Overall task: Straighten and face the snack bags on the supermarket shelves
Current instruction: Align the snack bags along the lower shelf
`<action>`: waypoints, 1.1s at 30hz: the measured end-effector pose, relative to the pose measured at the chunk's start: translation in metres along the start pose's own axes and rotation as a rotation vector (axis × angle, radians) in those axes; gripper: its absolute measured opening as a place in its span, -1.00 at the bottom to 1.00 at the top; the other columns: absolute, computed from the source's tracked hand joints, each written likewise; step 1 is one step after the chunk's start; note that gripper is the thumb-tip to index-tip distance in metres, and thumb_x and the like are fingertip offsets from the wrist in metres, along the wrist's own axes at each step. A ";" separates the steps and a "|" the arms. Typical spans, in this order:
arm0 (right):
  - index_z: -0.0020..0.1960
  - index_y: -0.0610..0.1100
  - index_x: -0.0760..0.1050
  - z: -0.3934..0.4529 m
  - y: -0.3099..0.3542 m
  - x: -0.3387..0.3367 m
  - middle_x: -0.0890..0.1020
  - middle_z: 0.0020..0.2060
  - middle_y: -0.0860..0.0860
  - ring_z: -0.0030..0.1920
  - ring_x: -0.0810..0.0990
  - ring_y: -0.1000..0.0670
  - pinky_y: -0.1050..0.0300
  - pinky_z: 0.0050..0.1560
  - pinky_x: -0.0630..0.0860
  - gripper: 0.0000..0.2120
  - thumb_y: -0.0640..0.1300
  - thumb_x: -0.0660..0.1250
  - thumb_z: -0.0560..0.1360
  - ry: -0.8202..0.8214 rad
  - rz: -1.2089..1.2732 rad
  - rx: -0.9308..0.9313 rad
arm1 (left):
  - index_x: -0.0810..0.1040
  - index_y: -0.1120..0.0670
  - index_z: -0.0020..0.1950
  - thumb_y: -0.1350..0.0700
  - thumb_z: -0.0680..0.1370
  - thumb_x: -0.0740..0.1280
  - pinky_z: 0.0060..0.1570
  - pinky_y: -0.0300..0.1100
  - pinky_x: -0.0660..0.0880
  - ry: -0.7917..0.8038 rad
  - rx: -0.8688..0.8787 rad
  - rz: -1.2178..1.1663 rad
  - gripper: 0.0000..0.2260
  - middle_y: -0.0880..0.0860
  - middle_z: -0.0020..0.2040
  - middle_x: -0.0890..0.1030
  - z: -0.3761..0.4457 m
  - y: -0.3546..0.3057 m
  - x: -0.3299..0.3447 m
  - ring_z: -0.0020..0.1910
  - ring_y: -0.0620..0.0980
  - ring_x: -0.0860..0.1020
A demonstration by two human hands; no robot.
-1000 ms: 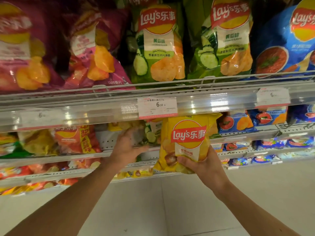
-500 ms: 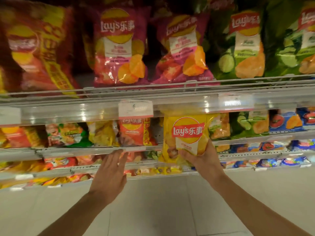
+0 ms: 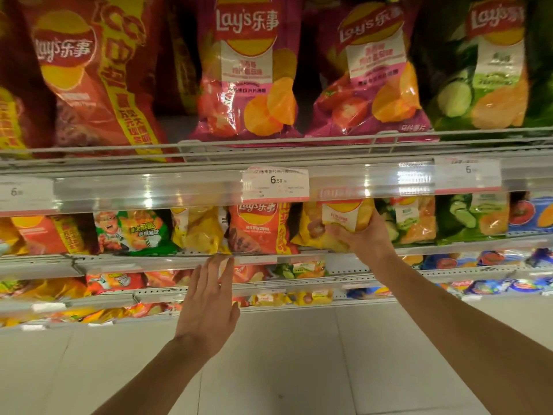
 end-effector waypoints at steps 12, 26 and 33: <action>0.32 -0.03 0.53 0.024 -0.006 0.008 0.66 0.06 0.08 0.11 0.60 0.04 0.24 0.04 0.51 -0.33 -0.07 0.68 0.26 0.242 -0.063 0.148 | 0.08 0.06 0.61 -0.16 0.50 0.38 0.49 0.13 0.23 0.030 -0.096 -0.004 -0.20 0.20 0.52 0.22 0.006 0.005 0.010 0.53 0.23 0.19; 0.40 -0.04 0.42 0.015 -0.008 0.001 0.66 0.18 0.03 0.19 0.61 -0.03 0.02 0.23 0.56 -0.15 0.13 0.68 0.22 0.175 -0.210 0.145 | -0.06 0.03 0.62 -0.18 0.54 0.31 0.52 0.04 0.17 0.064 -0.135 -0.060 -0.19 0.13 0.58 0.06 0.005 0.000 0.008 0.59 0.17 0.00; 0.30 -0.06 0.50 -0.037 0.000 -0.009 0.65 0.09 0.07 0.09 0.61 0.01 0.04 0.13 0.58 -0.46 0.07 0.57 0.40 -0.021 -0.236 -0.062 | -0.01 -0.02 0.62 -0.10 0.57 0.32 0.49 -0.03 0.27 0.055 -0.061 -0.174 -0.26 0.05 0.56 0.07 0.001 0.011 -0.007 0.56 0.08 0.09</action>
Point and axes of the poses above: each hand's wrist, its own z-axis towards the middle knuckle, its own x-axis out of the palm, y = z × x, the point moved 4 cm from there along z, towards the middle knuckle
